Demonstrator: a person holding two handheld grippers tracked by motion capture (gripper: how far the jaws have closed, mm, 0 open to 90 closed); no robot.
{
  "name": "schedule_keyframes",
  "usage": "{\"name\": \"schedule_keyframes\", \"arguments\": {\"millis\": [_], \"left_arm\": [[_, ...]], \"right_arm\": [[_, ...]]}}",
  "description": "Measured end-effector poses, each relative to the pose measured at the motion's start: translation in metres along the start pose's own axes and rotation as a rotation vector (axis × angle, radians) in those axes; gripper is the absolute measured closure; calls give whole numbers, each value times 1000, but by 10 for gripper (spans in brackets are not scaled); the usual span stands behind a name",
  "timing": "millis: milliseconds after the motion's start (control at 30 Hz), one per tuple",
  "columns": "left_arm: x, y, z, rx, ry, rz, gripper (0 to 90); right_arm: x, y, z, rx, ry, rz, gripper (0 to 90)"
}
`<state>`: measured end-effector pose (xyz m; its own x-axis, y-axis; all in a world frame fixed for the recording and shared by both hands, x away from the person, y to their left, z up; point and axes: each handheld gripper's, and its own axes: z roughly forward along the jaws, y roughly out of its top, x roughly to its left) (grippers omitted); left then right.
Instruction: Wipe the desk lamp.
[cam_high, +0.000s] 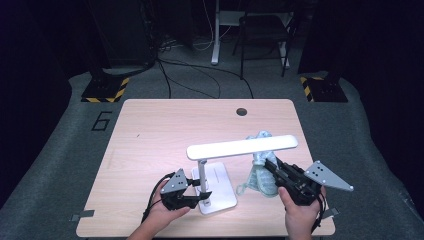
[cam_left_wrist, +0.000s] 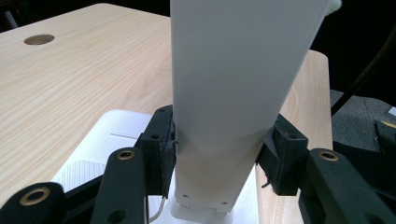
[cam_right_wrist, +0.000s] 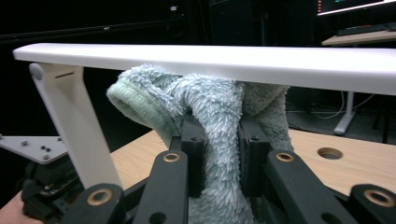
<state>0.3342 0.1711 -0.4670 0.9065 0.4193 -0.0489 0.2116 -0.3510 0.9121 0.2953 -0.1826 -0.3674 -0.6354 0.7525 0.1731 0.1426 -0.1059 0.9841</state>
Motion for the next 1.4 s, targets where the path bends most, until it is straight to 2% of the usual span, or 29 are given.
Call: {"name": "schedule_keyframes", "arguments": {"millis": [467,767,867,1100,1400], "left_arm": [[0,0,0,2,-4,4,515],[0,0,0,-1,-1,1,515],[1,0,0,2,-3,10,515],[1,0,0,0,0,12,515],[1,-1,0,0,-7,5,514]], "right_arm": [[-34,1,-17,-9,-115,30,766],[-47,0,-23,-18,-158,50,765],[-44,0,-22,-16,-158,48,766],[-30,1,-14,-2,-121,22,765],[1,4,7,17,-17,-14,765]]}}
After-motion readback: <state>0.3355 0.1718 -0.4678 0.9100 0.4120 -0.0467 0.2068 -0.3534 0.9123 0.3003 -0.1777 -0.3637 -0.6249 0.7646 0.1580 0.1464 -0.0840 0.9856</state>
